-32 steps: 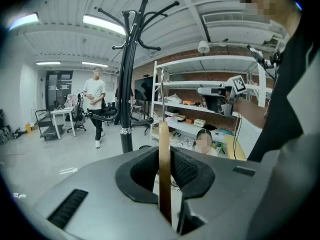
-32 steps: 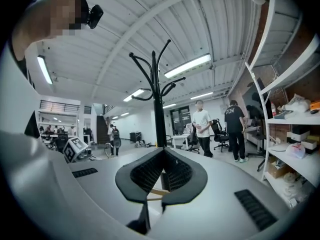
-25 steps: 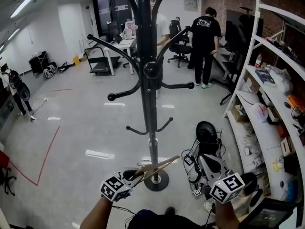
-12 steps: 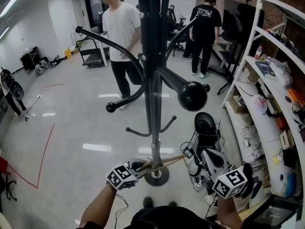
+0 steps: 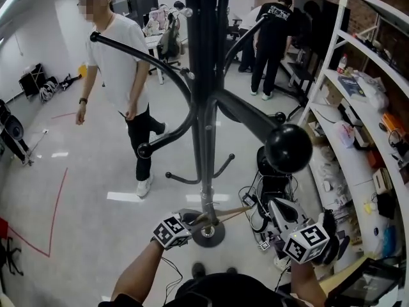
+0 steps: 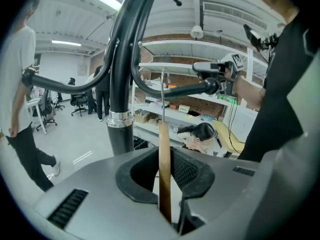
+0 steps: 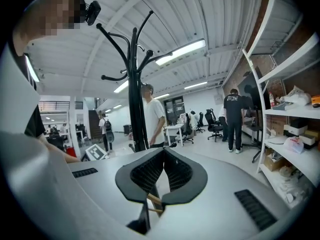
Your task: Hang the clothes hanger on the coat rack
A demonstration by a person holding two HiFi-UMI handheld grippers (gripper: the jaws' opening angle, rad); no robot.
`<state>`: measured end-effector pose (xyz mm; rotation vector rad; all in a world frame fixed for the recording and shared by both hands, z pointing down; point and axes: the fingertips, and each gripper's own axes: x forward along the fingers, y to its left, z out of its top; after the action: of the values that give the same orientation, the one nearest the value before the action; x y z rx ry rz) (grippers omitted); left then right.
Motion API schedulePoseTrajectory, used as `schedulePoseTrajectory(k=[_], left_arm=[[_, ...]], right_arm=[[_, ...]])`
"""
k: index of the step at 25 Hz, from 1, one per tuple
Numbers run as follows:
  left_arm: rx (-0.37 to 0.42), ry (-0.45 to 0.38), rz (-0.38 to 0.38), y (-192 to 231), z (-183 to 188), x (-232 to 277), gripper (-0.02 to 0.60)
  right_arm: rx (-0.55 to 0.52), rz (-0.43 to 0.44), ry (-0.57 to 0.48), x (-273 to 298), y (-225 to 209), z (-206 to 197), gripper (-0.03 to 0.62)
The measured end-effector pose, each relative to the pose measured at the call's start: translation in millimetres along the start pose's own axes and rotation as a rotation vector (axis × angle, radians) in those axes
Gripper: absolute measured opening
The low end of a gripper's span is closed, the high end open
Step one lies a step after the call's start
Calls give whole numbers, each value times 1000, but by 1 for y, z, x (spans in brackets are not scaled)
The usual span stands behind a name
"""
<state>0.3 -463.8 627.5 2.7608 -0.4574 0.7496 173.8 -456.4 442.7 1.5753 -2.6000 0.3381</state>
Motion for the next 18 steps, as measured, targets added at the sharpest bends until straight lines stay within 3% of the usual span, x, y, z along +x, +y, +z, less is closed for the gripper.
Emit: schedulePoseTrajectory(k=[18], left_arm=[[16, 41, -27, 9, -24, 21, 52]], right_arm=[[17, -14, 16, -1, -3, -13, 6]])
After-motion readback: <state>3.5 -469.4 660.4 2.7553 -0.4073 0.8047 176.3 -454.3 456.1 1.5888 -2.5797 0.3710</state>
